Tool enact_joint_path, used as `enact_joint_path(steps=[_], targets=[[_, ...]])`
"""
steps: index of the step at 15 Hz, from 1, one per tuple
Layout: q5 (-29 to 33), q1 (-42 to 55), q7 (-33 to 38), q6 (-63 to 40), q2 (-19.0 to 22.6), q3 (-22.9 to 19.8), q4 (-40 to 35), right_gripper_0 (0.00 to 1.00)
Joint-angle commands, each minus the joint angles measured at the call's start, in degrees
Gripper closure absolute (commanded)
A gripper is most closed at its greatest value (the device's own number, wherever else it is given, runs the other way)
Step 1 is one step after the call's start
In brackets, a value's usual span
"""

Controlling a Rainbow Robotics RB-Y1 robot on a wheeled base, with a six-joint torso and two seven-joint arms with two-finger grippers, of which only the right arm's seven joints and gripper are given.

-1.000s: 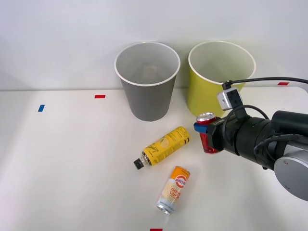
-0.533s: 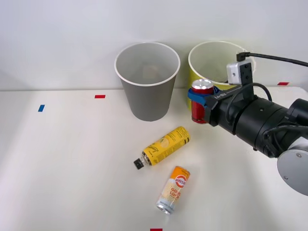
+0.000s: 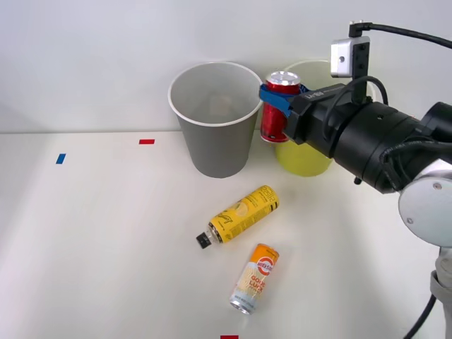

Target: Put cans in the gray bin, plastic bottles in the light green bin

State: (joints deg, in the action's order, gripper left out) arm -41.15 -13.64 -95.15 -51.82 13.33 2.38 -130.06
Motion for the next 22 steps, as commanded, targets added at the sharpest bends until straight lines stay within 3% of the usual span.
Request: enact_joint_path(steps=[1, 4, 8, 11, 14, 18, 21, 22], targets=[[-0.07, -9.12, -0.74, 3.83, -4.80, 2.62, 11.32, 1.00], [0.98, -16.94, -1.18, 11.65, -7.88, 5.09, 23.27, 1.00], [10.39, -24.68, -1.00, 12.80, -12.89, 5.26, 33.91, 1.00], [12.15, -29.25, -1.27, 18.42, -14.33, 5.26, 43.58, 1.00], [12.15, -32.06, -1.97, 19.39, -14.33, 5.26, 48.24, 1.00], [15.40, -32.76, -1.88, 20.35, -14.33, 5.26, 48.85, 1.00], [15.84, -32.67, -2.14, 21.58, -14.03, 6.23, 48.85, 0.08], [15.84, -32.41, -1.79, 22.90, -13.33, 7.20, 48.85, 0.00]])
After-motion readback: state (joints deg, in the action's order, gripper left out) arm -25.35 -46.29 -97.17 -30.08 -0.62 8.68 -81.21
